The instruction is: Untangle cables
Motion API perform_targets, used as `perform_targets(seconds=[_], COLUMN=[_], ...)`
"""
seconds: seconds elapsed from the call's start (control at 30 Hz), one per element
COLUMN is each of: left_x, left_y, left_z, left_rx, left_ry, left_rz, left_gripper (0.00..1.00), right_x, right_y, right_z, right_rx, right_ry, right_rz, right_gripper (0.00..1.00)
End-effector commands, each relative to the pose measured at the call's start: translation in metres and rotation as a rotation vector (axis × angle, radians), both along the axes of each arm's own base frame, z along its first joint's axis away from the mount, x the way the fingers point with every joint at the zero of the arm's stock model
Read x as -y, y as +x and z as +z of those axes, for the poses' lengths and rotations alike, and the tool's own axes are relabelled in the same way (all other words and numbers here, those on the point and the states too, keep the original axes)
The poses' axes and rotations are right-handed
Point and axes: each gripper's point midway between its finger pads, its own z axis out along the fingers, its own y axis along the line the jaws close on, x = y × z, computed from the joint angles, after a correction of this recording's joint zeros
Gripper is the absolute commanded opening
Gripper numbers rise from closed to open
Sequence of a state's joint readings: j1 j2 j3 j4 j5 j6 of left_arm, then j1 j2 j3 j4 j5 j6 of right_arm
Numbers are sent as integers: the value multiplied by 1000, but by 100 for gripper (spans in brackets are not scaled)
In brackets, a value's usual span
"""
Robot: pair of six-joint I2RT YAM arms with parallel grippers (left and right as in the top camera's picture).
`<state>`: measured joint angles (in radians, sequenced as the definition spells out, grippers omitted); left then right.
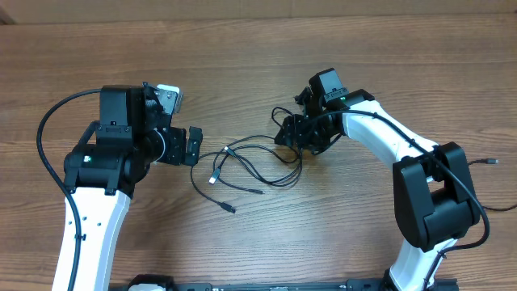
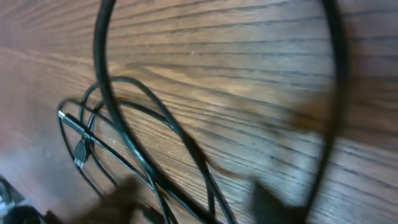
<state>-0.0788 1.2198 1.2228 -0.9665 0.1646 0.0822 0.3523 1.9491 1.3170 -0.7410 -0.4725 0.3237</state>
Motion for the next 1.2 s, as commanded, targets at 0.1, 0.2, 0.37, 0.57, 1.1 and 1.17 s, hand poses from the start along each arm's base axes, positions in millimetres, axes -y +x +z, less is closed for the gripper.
perform_targets(seconds=[0.1,0.2,0.37,0.57,1.1,1.17], left_x=[2,2,2,2,2,2], left_y=[0,0,0,0,0,0], left_z=[0,0,0,0,0,0], left_rx=[2,2,2,2,2,2], left_ry=[1,1,1,1,1,1], left_rz=[-22,-22,-22,-22,-22,-22], left_gripper=[100,99,100,99,100,99], right_x=[5,5,7,27,43,44], right_y=[5,10,23,33,-3,-6], right_z=[2,14,58,162,353,364], right_rx=[3,24,103,280,675,712], right_ry=[-17,-9,7,-56,76,91], right_rz=[-47,-51,-65,-116,-142,-145], right_gripper=[4,4,4,4,4,4])
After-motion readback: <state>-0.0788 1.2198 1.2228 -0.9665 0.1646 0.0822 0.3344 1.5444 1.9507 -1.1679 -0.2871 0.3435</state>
